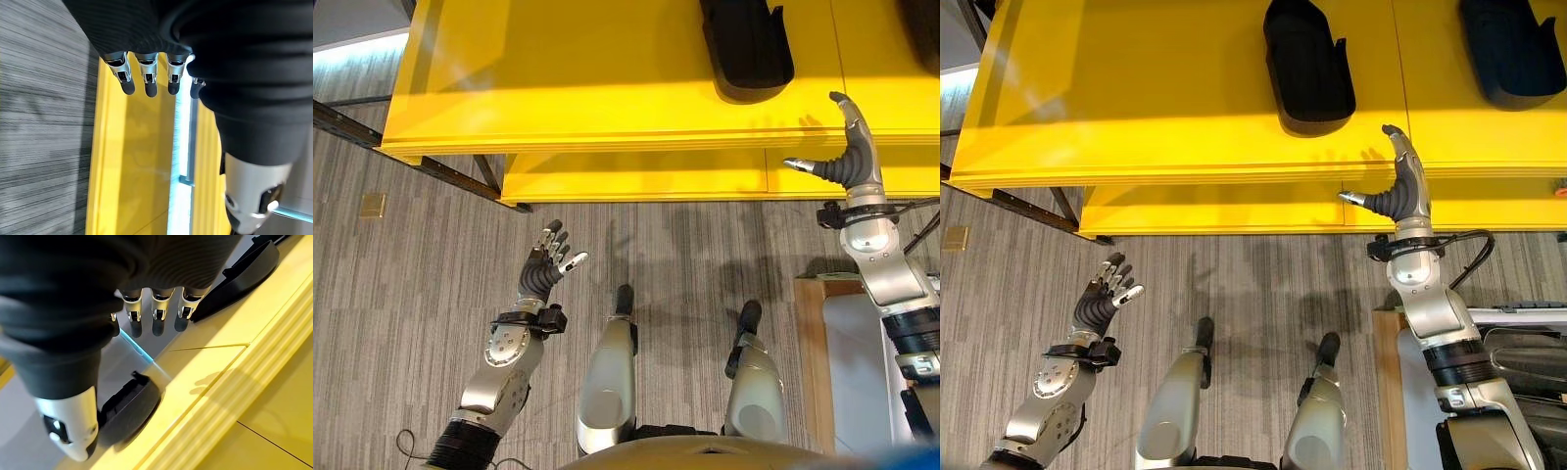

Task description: Move parts from the plastic box to the shelf.

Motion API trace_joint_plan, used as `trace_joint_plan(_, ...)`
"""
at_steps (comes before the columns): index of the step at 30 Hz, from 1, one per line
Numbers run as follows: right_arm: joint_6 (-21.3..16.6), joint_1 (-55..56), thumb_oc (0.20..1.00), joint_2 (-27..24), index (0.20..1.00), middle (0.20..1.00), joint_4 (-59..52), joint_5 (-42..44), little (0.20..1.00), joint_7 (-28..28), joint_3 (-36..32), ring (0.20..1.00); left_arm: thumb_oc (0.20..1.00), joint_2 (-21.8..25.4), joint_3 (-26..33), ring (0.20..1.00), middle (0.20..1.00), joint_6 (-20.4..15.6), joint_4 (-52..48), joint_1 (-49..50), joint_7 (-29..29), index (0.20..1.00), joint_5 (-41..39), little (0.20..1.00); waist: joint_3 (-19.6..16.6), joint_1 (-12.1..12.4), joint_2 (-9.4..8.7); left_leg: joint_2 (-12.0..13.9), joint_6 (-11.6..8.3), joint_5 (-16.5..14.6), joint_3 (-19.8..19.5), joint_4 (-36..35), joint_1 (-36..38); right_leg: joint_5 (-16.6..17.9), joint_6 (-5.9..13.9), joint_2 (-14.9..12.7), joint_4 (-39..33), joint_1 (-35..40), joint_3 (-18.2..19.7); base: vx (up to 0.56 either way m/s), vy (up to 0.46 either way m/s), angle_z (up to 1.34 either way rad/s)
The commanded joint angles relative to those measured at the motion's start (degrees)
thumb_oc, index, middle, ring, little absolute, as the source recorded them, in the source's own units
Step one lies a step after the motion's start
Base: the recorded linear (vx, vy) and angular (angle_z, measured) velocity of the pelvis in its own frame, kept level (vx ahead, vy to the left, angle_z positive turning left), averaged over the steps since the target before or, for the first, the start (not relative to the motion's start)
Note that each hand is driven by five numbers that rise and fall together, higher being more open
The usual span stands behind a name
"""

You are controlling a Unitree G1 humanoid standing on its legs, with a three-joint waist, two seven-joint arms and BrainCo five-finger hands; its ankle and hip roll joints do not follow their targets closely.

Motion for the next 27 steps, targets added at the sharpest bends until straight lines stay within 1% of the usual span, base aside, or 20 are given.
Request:
trace_joint_plan(1,-2.8,-5.0,1.0,-1.6,1.0,1.0,-0.7,2.7,1.0,-3.3,0.2,1.0,1.0,2.4,0.5,1.0,1.0,-3.1,-2.5,1.3,-1.3,1.0,1.2,1.0,-0.7,1.7,-1.4,2.8,-0.93,4.6,-0.7,-3.1,-1.1,-11.0,-0.28,-1.4,9.2,4.3,-1.0,0.0,0.0,0.0)
trace_joint_plan(8,-2.2,-11.1,1.0,-3.4,1.0,1.0,5.5,3.9,1.0,-3.9,2.9,1.0,1.0,3.0,0.1,1.0,1.0,-3.6,-2.4,0.8,-1.4,1.0,0.4,1.0,-0.2,2.4,-1.04,2.6,-0.86,4.7,-0.5,-3.3,-1.1,-11.2,-0.44,-1.6,10.1,3.7,-0.7,0.0,-0.001,0.01)
trace_joint_plan(11,-1.1,-12.9,1.0,-4.5,1.0,1.0,9.5,1.9,1.0,-3.4,5.0,1.0,1.0,3.2,0.2,1.0,1.0,-3.9,-2.6,0.7,-1.4,1.0,0.1,1.0,0.0,2.7,-0.68,2.4,-0.8,4.8,-0.6,-3.2,-1.3,-11.5,-0.62,-1.7,10.8,3.5,-0.8,0.01,-0.019,0.05)
trace_joint_plan(14,-0.1,-12.3,1.0,-5.4,1.0,1.0,11.4,-0.2,1.0,-2.4,6.2,1.0,1.0,3.0,0.6,1.0,1.0,-3.8,-2.7,0.7,-1.4,1.0,0.3,1.0,0.3,2.7,-0.42,2.3,-0.82,4.8,-0.8,-3.1,-1.6,-11.8,-0.75,-1.7,11.5,3.2,-0.9,0.01,-0.012,0.06)
trace_joint_plan(17,0.1,-12.1,1.0,-5.5,1.0,1.0,13.0,-0.9,1.0,-2.4,6.5,1.0,1.0,2.9,0.7,1.0,1.0,-3.9,-2.7,0.8,-1.5,1.0,0.2,1.0,0.4,2.7,-0.32,2.3,-0.79,4.9,-0.8,-3.0,-1.8,-11.9,-0.8,-1.7,11.7,3.0,-0.9,0.0,0.0,0.0)
trace_joint_plan(18,0.5,-12.2,1.0,-5.4,1.0,1.0,15.3,-0.9,1.0,-2.2,6.9,1.0,1.0,3.0,0.6,1.0,1.0,-4.0,-2.8,0.7,-1.5,1.0,0.2,1.0,0.6,2.7,-0.22,2.3,-0.8,4.9,-0.8,-3.0,-2.0,-11.9,-0.83,-1.8,12.0,2.8,-0.9,0.0,0.0,0.0)
trace_joint_plan(20,0.5,-12.4,1.0,-5.5,1.0,1.0,16.3,-1.0,1.0,-2.0,7.2,1.0,1.0,3.0,0.7,1.0,1.0,-4.1,-2.8,0.7,-1.5,1.0,0.1,1.0,0.7,2.8,-0.21,2.3,-0.8,4.9,-0.8,-3.0,-2.0,-12.0,-0.83,-1.8,12.1,2.7,-0.8,0.0,0.0,0.0)
trace_joint_plan(22,0.9,-13.6,1.0,-5.6,1.0,1.0,19.9,-0.6,1.0,-1.6,8.3,1.0,1.0,3.0,0.5,1.0,1.0,-4.1,-2.8,0.5,-1.4,1.0,0.0,1.0,1.1,2.9,-0.05,2.3,-0.78,4.9,-0.8,-3.1,-2.0,-12.0,-0.9,-1.7,12.2,2.4,-0.6,0.0,0.0,0.0)
trace_joint_plan(23,1.2,-15.1,1.0,-5.9,1.0,1.0,23.5,-0.3,1.0,-1.5,9.1,1.0,1.0,3.0,0.2,1.0,1.0,-4.1,-2.8,0.4,-1.5,1.0,-0.1,1.0,1.5,2.9,0.05,2.3,-0.77,4.9,-0.7,-2.9,-2.3,-12.0,-0.93,-1.7,12.4,2.1,-0.6,0.0,0.0,0.0)
trace_joint_plan(27,1.7,-18.3,1.0,-7.2,1.0,1.0,26.7,-0.8,1.0,-1.3,11.3,1.0,1.0,3.1,0.4,1.0,1.0,-4.3,-3.0,0.3,-1.4,1.0,-0.2,1.0,1.9,2.9,0.22,2.2,-0.77,5.1,-0.6,-2.8,-2.7,-11.9,-0.94,-1.8,12.7,1.4,-0.4,0.0,0.0,0.0)
